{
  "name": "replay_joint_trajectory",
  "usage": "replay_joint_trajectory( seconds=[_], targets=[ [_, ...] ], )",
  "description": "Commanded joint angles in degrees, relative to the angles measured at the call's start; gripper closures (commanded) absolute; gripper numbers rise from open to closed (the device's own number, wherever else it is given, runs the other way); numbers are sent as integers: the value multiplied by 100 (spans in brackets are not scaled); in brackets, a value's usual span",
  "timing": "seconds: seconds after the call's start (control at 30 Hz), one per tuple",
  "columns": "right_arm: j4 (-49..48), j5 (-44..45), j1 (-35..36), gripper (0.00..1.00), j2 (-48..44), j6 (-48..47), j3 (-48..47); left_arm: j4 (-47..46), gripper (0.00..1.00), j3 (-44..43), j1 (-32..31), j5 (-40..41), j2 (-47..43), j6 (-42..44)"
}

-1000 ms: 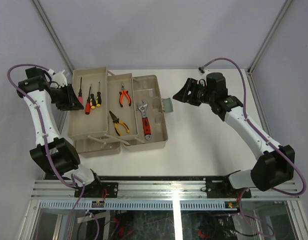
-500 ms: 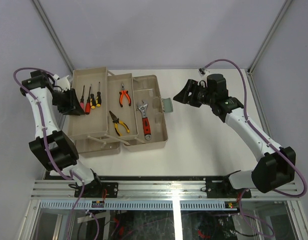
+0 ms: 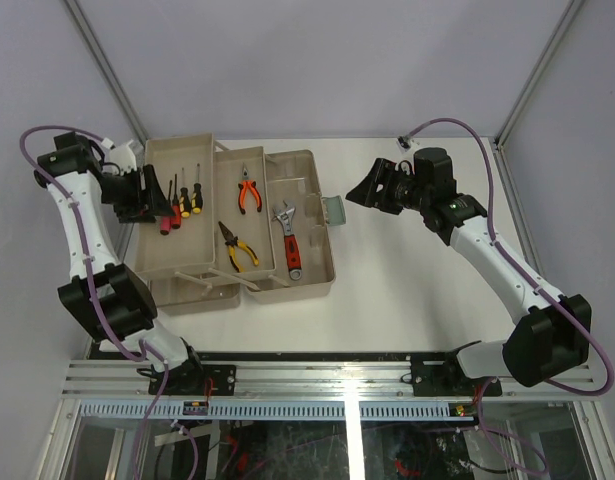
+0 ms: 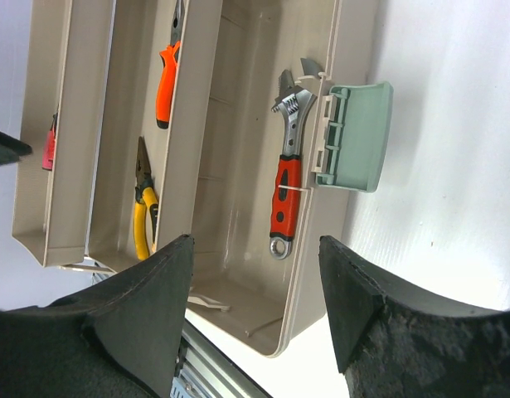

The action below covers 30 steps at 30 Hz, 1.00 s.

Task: Pack the tool kit

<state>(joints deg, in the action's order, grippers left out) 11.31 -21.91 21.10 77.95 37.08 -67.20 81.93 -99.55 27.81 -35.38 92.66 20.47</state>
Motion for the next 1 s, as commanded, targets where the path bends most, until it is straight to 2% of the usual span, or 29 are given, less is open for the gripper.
replay_joint_trajectory(
  seconds=[0.0,0.17,0.33,0.63,0.87,0.97],
  targets=[
    [-188,-24,-10,32,-175,19,13,-230,41,-985,80,-413,-167,-342],
    [-110,-24,-14,31,-208,-35,14,-649,40,-1731,361,-543,-111,-921],
    [97,-80,-13,31,-211,-170,-41,-861,41,-1505,1095,-809,-52,-990],
    [635,-180,-13,31,76,-387,-575,-43,40,-616,2355,-1743,20,710],
    [940,-211,-12,31,340,-477,-1059,117,41,663,2651,-1828,5,1765],
    [1033,-200,-15,31,392,-491,-1155,-185,43,1215,2651,-1721,-32,1936]
  ],
)
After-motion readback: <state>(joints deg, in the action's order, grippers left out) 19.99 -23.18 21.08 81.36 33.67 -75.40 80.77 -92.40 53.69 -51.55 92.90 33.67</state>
